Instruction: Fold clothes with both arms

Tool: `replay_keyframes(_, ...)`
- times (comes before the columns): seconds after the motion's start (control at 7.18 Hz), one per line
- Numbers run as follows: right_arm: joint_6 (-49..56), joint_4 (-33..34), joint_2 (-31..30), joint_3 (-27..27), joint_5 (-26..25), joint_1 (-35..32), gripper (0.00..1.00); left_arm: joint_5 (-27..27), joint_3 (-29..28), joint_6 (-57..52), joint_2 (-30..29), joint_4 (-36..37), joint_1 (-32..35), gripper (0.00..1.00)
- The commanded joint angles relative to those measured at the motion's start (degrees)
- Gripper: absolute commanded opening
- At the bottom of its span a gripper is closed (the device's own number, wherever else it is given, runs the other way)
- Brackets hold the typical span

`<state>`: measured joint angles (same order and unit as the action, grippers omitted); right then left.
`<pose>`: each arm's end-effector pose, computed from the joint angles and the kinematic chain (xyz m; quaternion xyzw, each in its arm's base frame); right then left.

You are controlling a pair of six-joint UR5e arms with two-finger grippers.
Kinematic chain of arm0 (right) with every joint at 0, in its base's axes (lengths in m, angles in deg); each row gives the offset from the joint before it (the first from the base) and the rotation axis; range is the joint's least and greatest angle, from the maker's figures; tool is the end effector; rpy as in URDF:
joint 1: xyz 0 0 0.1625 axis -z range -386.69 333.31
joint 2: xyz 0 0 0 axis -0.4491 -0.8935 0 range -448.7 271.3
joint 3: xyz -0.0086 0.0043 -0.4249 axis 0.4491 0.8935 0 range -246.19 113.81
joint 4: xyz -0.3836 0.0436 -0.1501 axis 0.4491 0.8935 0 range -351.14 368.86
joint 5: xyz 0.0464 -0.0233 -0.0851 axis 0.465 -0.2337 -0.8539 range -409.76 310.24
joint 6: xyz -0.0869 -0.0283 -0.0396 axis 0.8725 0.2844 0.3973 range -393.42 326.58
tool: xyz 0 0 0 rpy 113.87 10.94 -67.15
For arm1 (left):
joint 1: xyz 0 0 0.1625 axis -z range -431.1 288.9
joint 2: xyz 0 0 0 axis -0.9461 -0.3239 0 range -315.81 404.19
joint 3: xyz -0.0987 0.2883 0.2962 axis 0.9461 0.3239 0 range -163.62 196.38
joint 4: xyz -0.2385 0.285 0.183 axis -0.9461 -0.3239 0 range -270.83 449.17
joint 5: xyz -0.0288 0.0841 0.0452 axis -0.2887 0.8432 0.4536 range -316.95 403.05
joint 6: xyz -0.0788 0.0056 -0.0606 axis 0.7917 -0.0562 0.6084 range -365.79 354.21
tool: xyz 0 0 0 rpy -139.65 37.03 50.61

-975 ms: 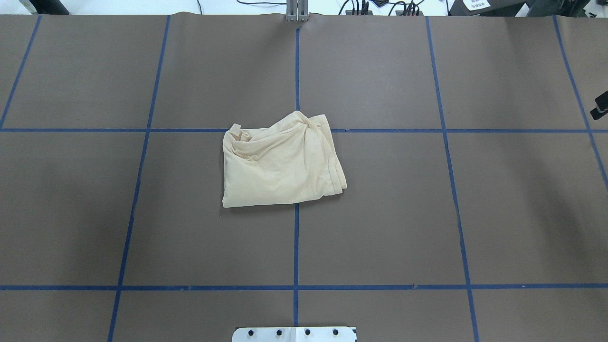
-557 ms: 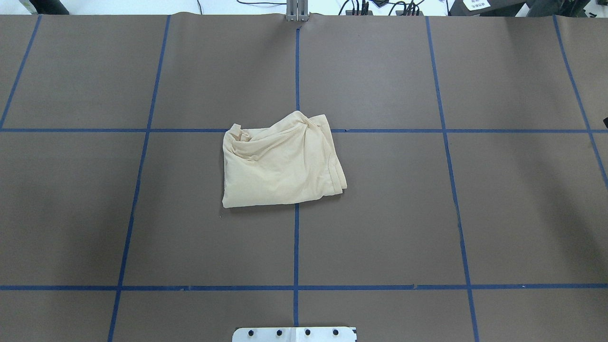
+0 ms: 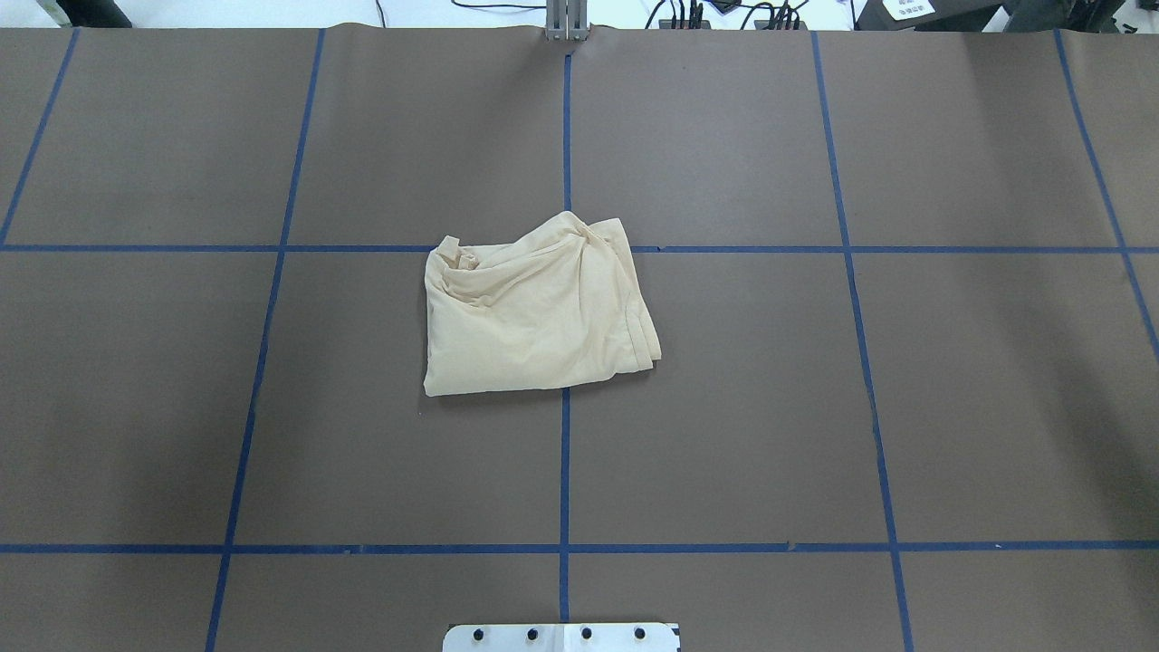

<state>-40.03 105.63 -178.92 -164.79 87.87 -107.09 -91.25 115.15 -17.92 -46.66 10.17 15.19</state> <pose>-0.0225 -0.4911 0.5946 -0.0442 -0.4016 -0.0295 0.9143 -0.0319 -0.4940 0.5955 0.0165 0.3768 0.1231 0.9179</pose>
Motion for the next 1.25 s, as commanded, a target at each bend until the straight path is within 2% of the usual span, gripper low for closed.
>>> replay_keyframes(0.0,1.2,-0.1,-1.6,0.2,0.0,-0.2,1.0,-0.4,-2.9,0.3,0.4,-0.5,-0.1,0.99)
replay_keyframes(0.42,4.1,-0.1,-2.2,0.9,0.1,-4.1,1.0,-0.3,-6.7,0.4,0.7,-5.5,0.1,0.99)
replay_keyframes(0.7,5.2,-0.1,-2.9,0.9,0.0,-7.7,1.0,-0.3,-6.7,0.4,0.7,-5.6,0.2,0.99)
replay_keyframes(1.11,4.8,-1.0,-3.4,0.7,-0.8,-9.3,1.0,-0.1,-6.6,0.4,0.6,-5.6,1.3,0.99)
